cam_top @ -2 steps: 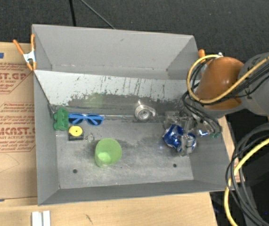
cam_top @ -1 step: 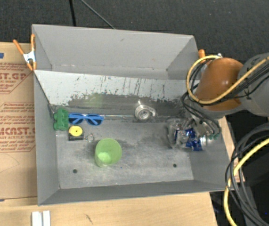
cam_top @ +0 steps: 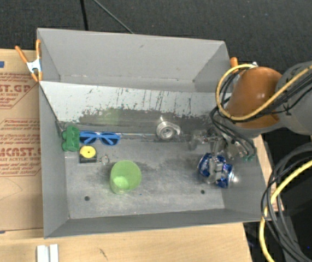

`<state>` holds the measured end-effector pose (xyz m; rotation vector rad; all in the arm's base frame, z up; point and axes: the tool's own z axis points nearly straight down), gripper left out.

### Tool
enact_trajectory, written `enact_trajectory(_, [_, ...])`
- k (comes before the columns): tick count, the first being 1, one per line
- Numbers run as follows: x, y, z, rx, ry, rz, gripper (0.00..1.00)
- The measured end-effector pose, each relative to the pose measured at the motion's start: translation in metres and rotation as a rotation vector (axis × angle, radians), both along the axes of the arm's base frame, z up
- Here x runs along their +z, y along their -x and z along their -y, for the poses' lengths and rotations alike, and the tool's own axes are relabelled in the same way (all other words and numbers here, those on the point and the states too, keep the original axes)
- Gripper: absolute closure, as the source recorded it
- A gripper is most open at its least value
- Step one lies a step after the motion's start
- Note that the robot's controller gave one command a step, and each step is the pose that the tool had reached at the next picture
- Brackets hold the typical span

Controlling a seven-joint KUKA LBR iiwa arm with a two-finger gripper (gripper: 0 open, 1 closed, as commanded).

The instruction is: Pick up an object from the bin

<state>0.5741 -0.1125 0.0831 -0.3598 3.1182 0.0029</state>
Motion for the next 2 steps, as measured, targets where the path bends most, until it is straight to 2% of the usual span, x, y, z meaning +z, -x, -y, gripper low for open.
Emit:
enact_trajectory(1, [-0.0131,0.0112,0.0193,-0.117,-0.013,-0.003,0.00])
enact_trajectory(2, [-0.0132,0.0118,0.0242,-0.114,-0.003,-0.001,1.00])
